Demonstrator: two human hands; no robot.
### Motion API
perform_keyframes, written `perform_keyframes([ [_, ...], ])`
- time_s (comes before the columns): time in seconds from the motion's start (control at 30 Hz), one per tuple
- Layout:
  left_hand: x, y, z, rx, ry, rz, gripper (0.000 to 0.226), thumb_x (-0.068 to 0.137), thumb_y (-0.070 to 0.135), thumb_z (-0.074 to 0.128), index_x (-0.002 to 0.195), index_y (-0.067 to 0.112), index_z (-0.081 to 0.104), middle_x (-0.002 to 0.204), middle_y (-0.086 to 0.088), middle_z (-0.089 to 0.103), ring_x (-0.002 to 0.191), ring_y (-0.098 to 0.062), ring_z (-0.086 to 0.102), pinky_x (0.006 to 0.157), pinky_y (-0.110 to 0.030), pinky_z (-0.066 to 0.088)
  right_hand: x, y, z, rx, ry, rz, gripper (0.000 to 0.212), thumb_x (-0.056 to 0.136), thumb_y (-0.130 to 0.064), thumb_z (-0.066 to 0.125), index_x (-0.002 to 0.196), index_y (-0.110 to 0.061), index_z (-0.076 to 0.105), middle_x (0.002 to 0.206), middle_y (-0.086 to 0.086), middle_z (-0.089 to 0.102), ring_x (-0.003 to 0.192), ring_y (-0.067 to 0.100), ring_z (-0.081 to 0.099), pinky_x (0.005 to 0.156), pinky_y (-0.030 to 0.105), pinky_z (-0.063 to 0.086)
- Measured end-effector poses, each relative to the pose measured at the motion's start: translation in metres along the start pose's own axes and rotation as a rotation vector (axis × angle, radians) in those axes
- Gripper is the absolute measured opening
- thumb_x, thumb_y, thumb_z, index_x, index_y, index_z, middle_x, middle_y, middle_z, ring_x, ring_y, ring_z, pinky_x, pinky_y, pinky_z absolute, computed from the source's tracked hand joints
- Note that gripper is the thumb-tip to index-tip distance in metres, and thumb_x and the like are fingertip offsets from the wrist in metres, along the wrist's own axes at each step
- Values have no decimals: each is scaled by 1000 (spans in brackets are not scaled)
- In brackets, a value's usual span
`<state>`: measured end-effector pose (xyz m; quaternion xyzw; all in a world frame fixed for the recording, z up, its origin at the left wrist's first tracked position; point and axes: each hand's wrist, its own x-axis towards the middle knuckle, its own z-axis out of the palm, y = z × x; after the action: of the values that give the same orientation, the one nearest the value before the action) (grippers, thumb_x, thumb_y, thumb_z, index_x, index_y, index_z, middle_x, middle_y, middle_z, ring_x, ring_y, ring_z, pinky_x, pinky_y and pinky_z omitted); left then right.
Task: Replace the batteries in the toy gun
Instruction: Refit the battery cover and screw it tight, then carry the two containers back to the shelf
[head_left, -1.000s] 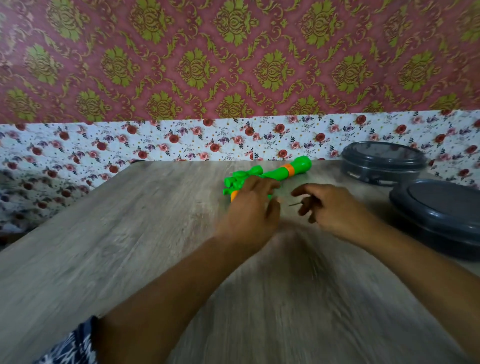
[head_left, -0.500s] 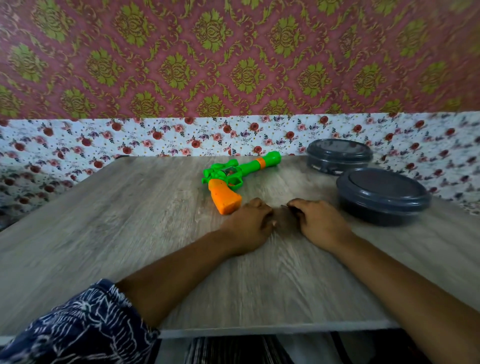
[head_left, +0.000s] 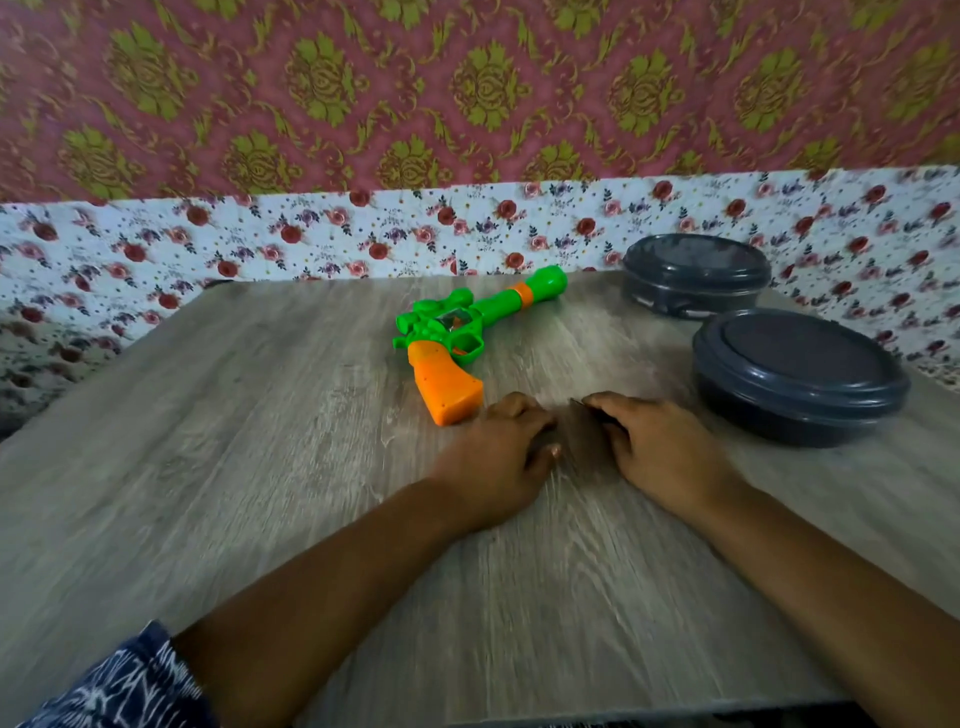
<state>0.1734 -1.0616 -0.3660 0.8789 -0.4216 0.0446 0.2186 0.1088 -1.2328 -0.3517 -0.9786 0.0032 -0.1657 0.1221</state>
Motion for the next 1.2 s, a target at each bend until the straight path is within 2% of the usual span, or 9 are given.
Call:
perform_keyframes([
  [0.13, 3, -3, 2, -3, 11, 13, 55, 86, 42, 33, 130, 15, 51, 132, -2, 46, 115, -18, 49, 94, -25, 37, 2, 3, 5, 1, -12, -1, 39, 91, -14, 49, 129, -22, 53, 117, 4, 67, 98, 21, 65, 83, 32, 51],
  [0.33, 1, -5, 3, -89, 18, -20, 49, 87, 40, 36, 125, 14, 55, 129, -2, 52, 116, -17, 51, 95, -20, 37, 1, 6, 4, 2, -8, 47, 43, 77, -5, 66, 118, -16, 60, 102, 6, 72, 81, 20, 70, 69, 27, 52],
  [0.57, 2, 6, -6, -157, 0, -87, 37, 86, 28, 46, 118, 13, 58, 121, -4, 57, 115, -12, 43, 100, -18, 31, 4, -1, -7, 10, -77, 93, 44, 81, -22, 39, 116, -11, 63, 110, 9, 70, 95, 22, 69, 81, 36, 52],
  [0.63, 4, 9, -16, -170, -40, -109, 38, 86, 27, 46, 118, 11, 59, 120, -6, 59, 115, -14, 44, 99, -20, 35, 6, -5, -23, 90, -116, 155, 40, 84, -26, 40, 113, -12, 65, 104, 8, 72, 89, 20, 71, 80, 28, 51],
  [0.73, 4, 11, -21, -218, -172, -195, 38, 85, 26, 45, 116, 9, 59, 121, -13, 59, 113, -26, 54, 91, -32, 52, 11, -22, -58, 217, -120, 299, 27, 87, -27, 48, 100, -13, 68, 82, 1, 73, 63, 11, 66, 62, 13, 45],
  [0.83, 9, 22, -33, -217, -307, -257, 48, 90, 20, 42, 135, 6, 45, 144, -14, 39, 134, -32, 38, 108, -37, 38, 9, -39, -93, 368, -87, 464, 11, 84, -10, 62, 92, -14, 68, 70, -11, 63, 55, -7, 54, 54, 4, 39],
  [0.97, 19, 29, -46, -238, -400, -349, 55, 93, 19, 41, 146, 15, 26, 156, 0, 16, 145, -19, 14, 117, -26, 16, 0, -47, -120, 749, 0, 787, 18, 84, -3, 61, 97, -13, 70, 71, -4, 71, 55, 3, 62, 53, 11, 48],
  [1.1, 22, 29, -42, -271, -414, -386, 54, 93, 23, 43, 145, 14, 29, 155, -4, 20, 143, -20, 20, 113, -23, 19, 0, -40, -141, 1020, 142, 883, 14, 87, -5, 58, 86, -12, 70, 70, 6, 73, 57, 19, 64, 55, 25, 52],
  [1.2, 35, 39, -43, -344, -343, -435, 45, 94, 22, 47, 136, 10, 43, 143, -11, 38, 132, -22, 37, 107, -21, 27, 7, -17, -154, 1058, 267, 969, 23, 90, -12, 55, 72, -4, 65, 59, 10, 66, 56, 25, 59, 55, 33, 47],
])
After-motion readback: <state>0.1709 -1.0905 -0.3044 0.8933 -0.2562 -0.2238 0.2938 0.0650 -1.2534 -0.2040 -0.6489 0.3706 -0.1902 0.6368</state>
